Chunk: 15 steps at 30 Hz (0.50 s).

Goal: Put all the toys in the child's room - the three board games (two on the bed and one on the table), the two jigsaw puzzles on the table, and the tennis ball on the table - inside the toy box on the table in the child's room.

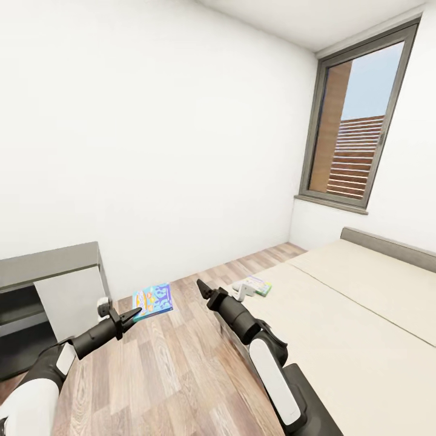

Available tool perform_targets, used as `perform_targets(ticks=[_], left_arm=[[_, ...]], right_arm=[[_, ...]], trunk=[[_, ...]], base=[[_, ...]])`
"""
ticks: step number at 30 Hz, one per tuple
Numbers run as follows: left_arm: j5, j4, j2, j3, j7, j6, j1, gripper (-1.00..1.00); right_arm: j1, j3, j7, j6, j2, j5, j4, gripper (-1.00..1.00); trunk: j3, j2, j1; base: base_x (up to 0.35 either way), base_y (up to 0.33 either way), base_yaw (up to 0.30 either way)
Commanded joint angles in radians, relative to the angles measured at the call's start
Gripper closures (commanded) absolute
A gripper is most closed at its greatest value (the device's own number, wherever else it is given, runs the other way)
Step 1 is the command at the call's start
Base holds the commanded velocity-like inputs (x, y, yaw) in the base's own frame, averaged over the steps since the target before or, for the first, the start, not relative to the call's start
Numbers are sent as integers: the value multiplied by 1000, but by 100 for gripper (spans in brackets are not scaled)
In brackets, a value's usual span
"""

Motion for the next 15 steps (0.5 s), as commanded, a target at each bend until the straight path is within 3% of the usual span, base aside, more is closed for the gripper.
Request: perform_targets(ticks=[1,6,15], left_arm=[[-8,0,-1,7,-5,8,-2,100],[-8,0,-1,7,-5,8,-2,100],[-8,0,-1,7,-5,8,-2,100]], right_arm=[[-1,0,-2,4,1,-6,-1,-100],[-1,2,-7,4,2,-5,-2,-100],[-1,2,-8,4,2,-5,-1,-100]], trunk=[[-2,-1,0],[0,-1,0],[9,-1,0]], base=[[0,0,0],[7,0,34],[130,83,209]])
